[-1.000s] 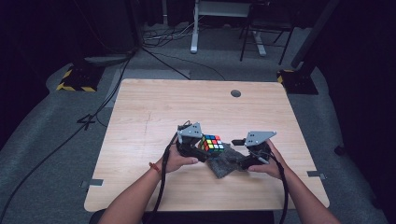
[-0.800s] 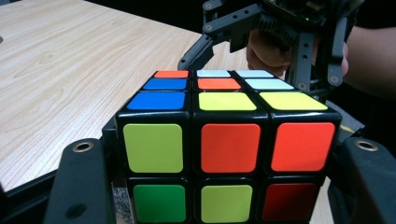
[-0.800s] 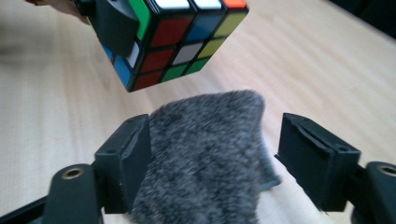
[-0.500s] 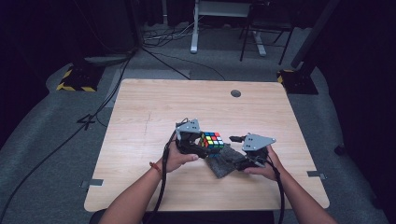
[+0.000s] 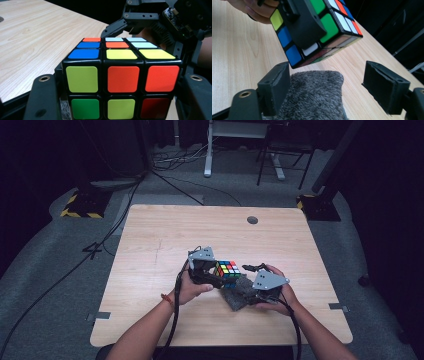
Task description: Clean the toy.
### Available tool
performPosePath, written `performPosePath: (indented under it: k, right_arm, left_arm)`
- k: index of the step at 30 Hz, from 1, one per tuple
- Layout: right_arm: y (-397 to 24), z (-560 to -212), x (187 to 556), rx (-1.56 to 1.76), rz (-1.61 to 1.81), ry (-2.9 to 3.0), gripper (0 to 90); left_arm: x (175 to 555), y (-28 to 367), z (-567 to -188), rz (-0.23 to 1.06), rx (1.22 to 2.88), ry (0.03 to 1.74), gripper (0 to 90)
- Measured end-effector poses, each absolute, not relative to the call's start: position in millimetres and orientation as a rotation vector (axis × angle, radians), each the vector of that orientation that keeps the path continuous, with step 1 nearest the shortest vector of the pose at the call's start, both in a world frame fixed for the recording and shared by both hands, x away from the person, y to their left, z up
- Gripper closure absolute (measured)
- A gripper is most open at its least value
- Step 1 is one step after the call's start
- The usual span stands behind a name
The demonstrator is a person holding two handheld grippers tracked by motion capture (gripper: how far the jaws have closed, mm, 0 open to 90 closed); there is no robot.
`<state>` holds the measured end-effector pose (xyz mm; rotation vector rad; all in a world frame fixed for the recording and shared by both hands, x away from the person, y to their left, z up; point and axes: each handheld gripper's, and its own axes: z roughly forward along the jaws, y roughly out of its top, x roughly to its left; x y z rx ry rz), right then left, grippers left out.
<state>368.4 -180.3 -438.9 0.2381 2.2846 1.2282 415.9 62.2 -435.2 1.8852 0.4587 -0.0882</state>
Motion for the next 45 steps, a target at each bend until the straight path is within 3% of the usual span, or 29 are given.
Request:
performPosePath:
  k: [12,20,30,45]
  right_arm:
    - [-179,-439,366,0.203,1.236,2.273,21.0]
    - [-179,-439,371,0.242,1.248,2.284,21.4]
    - [-176,-437,371,0.206,1.252,2.258,18.4]
    - [-167,-440,365,0.111,1.178,2.217,24.1]
  left_arm:
    - [419,62,-435,-0.119,1.889,0.483,33.5]
    - [433,68,-441,-0.229,1.831,0.651,33.5]
    - [431,60,-442,-0.303,1.846,0.606,33.4]
    - [431,56,-444,-0.38,1.846,0.622,33.4]
